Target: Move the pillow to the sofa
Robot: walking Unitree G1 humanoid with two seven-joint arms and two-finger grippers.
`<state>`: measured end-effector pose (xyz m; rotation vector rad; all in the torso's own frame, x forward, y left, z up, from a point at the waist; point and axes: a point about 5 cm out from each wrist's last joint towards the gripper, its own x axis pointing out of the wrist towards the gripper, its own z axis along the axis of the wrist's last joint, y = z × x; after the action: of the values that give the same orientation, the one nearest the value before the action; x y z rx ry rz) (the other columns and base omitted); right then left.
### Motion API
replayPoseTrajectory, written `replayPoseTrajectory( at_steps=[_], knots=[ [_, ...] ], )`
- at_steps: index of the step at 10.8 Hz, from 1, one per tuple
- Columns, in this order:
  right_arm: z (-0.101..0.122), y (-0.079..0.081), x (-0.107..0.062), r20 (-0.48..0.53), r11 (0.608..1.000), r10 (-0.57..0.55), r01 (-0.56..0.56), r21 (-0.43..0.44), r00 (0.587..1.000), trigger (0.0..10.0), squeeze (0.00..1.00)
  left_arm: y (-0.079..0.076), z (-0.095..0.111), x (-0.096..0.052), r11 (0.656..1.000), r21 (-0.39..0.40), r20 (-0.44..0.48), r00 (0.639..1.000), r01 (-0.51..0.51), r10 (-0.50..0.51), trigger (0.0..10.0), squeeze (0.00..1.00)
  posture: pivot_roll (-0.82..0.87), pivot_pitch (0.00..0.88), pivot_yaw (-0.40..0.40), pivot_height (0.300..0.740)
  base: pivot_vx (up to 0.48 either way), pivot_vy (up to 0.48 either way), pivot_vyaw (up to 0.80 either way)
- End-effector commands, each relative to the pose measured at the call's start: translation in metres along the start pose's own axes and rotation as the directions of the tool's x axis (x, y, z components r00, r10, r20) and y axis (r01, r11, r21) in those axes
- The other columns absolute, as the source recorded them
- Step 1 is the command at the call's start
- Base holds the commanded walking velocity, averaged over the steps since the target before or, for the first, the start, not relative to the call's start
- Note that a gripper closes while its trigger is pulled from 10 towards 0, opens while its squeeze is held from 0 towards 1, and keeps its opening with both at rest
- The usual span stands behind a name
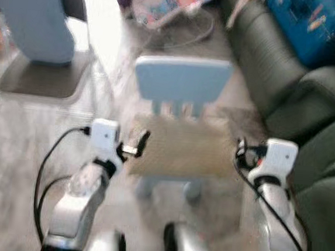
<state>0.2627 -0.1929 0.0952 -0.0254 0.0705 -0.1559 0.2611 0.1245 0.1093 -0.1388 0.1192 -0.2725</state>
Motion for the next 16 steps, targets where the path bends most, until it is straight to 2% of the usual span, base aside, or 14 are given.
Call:
replayPoseTrajectory(
  at_steps=[1, 6, 7, 16],
  knots=[
    [-0.0070, 0.0025, -0.0018, -0.042, 1.000, -0.006, 0.006, 0.009, 0.999, 10.0, 0.00, 0.0095, -0.0022, -0.0034, 0.998, 0.006, -0.013, 0.998, -0.061, 0.061, 10.0, 0.00, -0.03, 0.226, -0.046, 0.740, 0.000, 0.000, 0.00],
    [-0.0089, 0.0080, -0.0002, -0.055, 1.000, 0.005, -0.005, 0.004, 0.998, 10.0, 0.00, 0.0097, -0.0046, -0.0061, 0.996, 0.014, -0.015, 0.996, -0.086, 0.086, 10.0, 0.00, -0.03, 0.225, -0.041, 0.740, 0.000, 0.000, 0.00],
    [-0.0093, 0.0086, -0.0003, -0.059, 1.000, 0.011, -0.012, -0.022, 0.998, 10.0, 0.00, 0.0095, -0.0049, -0.0057, 0.996, 0.014, -0.017, 0.996, -0.085, 0.085, 10.0, 0.00, -0.03, 0.225, -0.040, 0.740, 0.000, 0.000, 0.00],
    [-0.0093, 0.0086, -0.0003, -0.059, 1.000, 0.011, -0.012, -0.022, 0.998, 10.0, 0.00, 0.0095, -0.0049, -0.0057, 0.996, 0.014, -0.017, 0.996, -0.085, 0.085, 10.0, 0.00, -0.03, 0.225, -0.040, 0.740, 0.000, 0.000, 0.00]
  ],
)
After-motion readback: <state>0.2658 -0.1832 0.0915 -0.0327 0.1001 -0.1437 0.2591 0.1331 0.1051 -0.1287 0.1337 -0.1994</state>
